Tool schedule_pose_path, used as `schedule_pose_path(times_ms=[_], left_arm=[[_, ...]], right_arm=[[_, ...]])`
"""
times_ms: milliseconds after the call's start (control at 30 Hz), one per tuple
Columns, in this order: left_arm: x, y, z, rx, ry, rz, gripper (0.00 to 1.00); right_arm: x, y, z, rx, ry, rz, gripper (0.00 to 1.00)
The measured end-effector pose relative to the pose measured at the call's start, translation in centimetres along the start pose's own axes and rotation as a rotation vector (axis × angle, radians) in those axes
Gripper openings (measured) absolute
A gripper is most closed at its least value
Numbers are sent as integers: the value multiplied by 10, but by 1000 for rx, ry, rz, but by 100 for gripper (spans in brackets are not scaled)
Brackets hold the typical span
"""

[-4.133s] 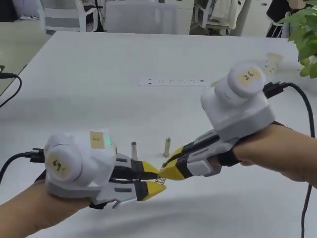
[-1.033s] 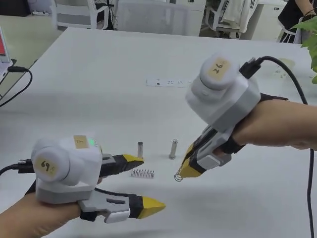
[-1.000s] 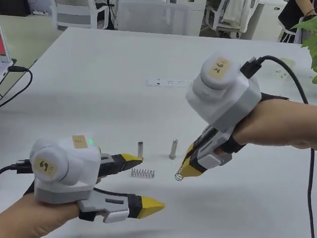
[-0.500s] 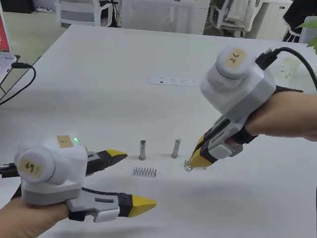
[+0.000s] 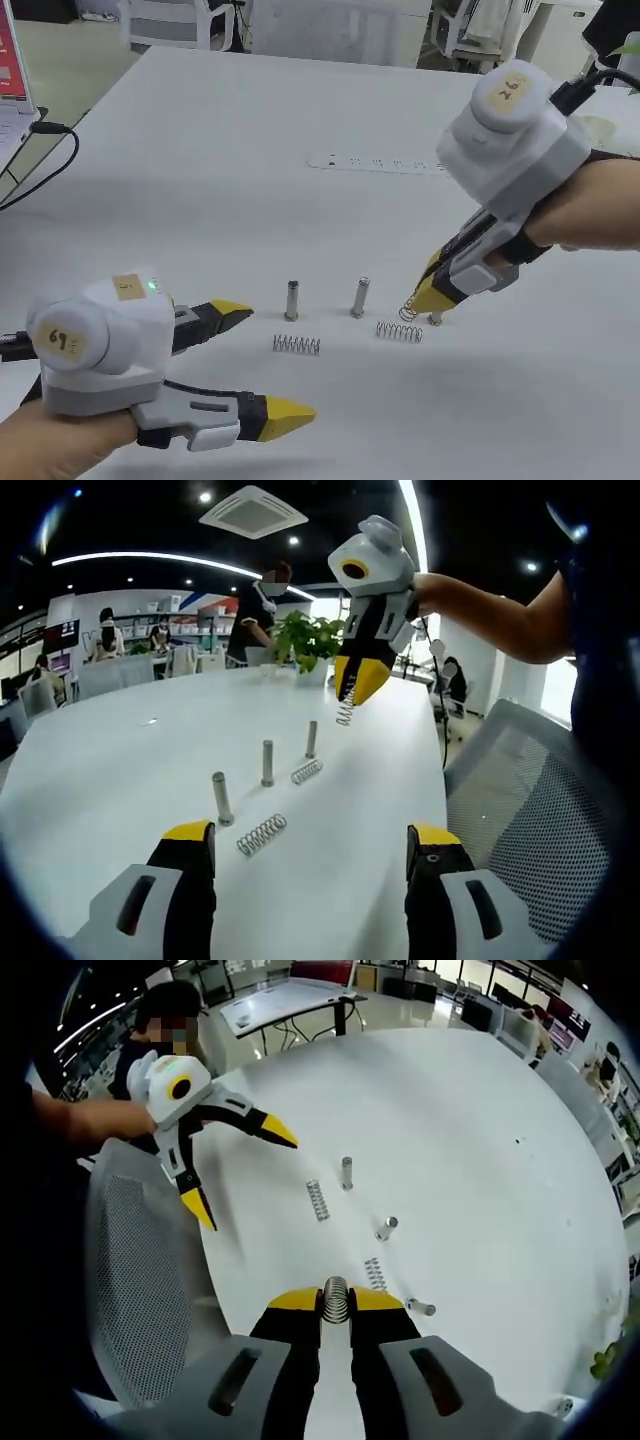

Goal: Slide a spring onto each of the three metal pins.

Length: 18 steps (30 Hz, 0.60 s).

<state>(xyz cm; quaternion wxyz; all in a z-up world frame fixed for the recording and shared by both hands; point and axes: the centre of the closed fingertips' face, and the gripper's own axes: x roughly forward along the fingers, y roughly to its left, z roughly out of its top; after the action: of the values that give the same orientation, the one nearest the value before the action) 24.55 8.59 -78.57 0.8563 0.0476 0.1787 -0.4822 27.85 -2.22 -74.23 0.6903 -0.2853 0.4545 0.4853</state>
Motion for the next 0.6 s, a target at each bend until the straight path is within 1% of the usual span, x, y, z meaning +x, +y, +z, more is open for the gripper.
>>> schedule_pose_path(times_ms=[167, 267, 600], left_arm=[[0, -1, -1, -4, 1, -1, 75], [1, -2, -2, -5, 3, -1, 76], [0, -2, -1, -6, -1, 3, 76]], right_arm=[[-7, -19, -7, 5, 31, -35, 8], [-9, -27, -10, 11, 43, -43, 8], [-12, -47, -17, 32, 71, -60, 8]])
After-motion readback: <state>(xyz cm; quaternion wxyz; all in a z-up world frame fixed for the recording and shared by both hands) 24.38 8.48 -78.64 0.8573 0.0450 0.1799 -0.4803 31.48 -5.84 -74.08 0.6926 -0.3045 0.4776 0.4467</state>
